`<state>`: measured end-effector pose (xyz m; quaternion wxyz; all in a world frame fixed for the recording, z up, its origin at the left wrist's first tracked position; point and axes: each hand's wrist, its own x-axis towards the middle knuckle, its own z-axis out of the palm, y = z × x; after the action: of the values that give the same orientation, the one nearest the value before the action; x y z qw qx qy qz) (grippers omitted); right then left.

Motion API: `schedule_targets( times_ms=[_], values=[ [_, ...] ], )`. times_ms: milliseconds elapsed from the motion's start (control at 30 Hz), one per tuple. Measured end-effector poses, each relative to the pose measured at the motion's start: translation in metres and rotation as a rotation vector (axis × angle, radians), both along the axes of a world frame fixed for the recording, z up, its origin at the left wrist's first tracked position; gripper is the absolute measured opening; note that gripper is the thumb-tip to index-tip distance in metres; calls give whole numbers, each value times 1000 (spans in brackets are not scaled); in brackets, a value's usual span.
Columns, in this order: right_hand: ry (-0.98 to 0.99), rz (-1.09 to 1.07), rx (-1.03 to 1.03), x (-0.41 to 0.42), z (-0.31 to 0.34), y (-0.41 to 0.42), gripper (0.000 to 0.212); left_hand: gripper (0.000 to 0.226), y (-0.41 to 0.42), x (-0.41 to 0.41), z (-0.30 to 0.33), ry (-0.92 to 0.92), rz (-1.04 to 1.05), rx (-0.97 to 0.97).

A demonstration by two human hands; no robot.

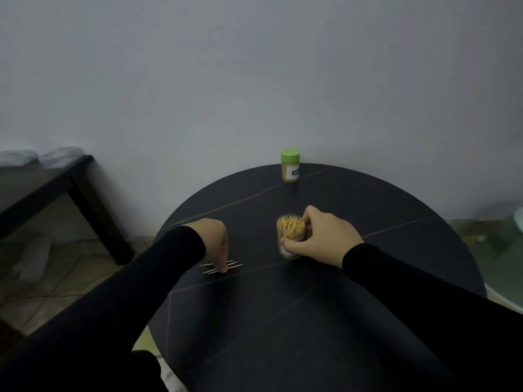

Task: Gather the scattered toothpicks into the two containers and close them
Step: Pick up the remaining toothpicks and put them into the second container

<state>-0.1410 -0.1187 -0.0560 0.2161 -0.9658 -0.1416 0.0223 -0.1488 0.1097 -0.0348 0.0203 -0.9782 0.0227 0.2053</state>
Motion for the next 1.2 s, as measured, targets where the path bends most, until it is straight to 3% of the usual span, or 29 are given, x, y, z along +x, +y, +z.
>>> schedule_targets(
  times_ms=[133, 333, 533, 733, 967, 1200],
  values=[
    [-6, -3, -4, 0, 1, 1, 52, 35, 9, 1, -3, -27, 36, 21],
    [0, -6, -3, -1, 1, 1, 52, 3, 8, -2, -7, -37, -39, -29],
    [12, -11, 5, -1, 0, 1, 52, 15, 2, 0, -10, 1, -36, -82],
    [8, -10, 4, -2, 0, 2, 51, 10, -21, 4, -10, -77, -30, -124],
    [5, -9, 9, -2, -1, 2, 50, 29, -30, 10, -17, -62, 36, -188],
    [-4, -8, 11, 0, -4, 1, 51, 26, -43, 11, -19, -78, -49, -203]
  ],
)
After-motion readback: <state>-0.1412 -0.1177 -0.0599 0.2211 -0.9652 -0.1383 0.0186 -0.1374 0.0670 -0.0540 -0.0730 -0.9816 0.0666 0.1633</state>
